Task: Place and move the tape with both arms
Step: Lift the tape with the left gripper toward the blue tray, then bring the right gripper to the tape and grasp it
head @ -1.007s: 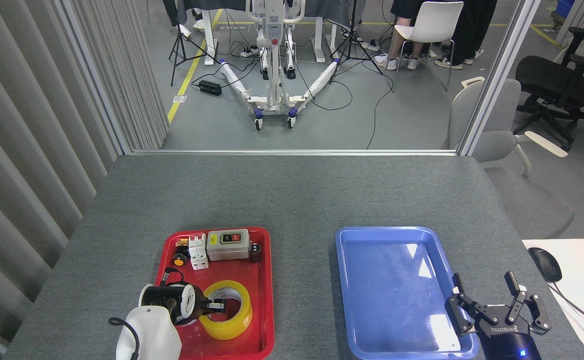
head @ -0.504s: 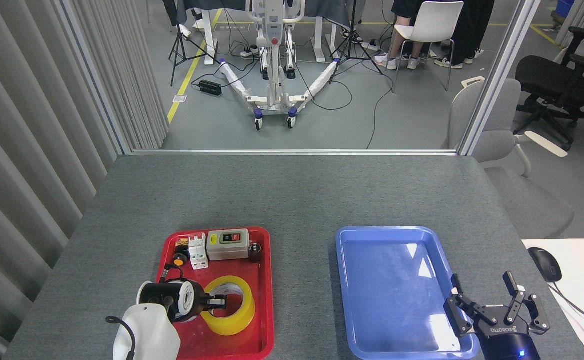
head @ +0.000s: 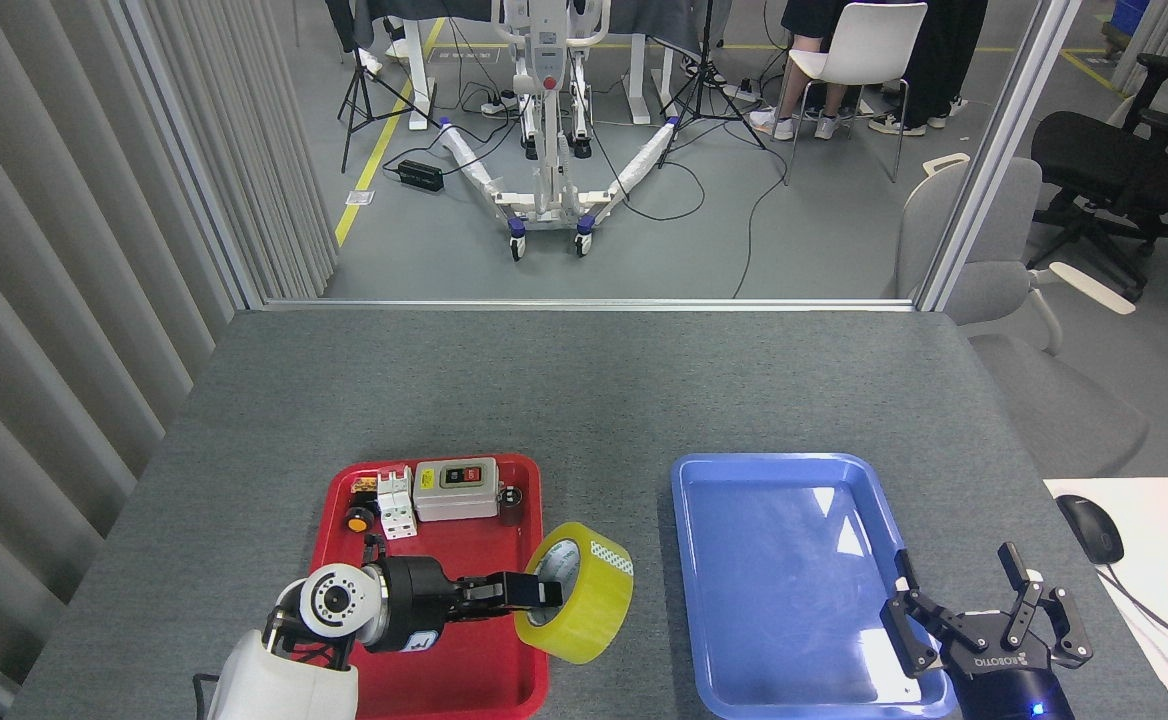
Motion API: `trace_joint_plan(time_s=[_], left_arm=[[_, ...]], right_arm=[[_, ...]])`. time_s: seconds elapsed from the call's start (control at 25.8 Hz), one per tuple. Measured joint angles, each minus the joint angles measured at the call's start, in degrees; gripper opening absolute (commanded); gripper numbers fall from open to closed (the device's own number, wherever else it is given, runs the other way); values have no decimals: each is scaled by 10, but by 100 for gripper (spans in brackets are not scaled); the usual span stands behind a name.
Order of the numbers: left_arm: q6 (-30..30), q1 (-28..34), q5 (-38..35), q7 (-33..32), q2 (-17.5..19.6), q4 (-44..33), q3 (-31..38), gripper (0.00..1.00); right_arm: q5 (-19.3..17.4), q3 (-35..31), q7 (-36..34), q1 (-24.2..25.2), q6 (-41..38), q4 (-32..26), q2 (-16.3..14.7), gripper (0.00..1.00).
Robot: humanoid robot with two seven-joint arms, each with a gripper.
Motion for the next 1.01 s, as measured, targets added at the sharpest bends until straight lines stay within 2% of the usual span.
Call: trace_joint_plan(time_s=[0.15,0.31,0.39,0.5,0.62,0.7,0.81,1.01], left_arm=[[40,6,69,-32,-25,0,-6,0],[115,8,114,-58,-36,0,-19,0],[146,8,130,-72,-38,-1,-22,0],[167,8,163,-81,-39,-2,-22,0],[174,8,203,-87,-39,-11,-21,0],[176,8,228,-95,-38,-16,-20,0],[177,10,268,-113,-38,-19,-19,0],[172,19,320,-137,-38,-21,-19,0]], right_arm=[[-14,-17,-2,-2,-84,-11,12,100],[-49,-81,35,0,-255,-13,59,100],[-94,-118,82,1,-330,-11,87,100],[-199,-143,175,6,-381,-8,105,100],[-301,-110,242,10,-397,-6,76,100],[-342,-67,261,8,-401,-6,41,99],[-370,0,272,-6,-403,-10,-9,99],[-379,58,276,-34,-405,-25,-58,99]])
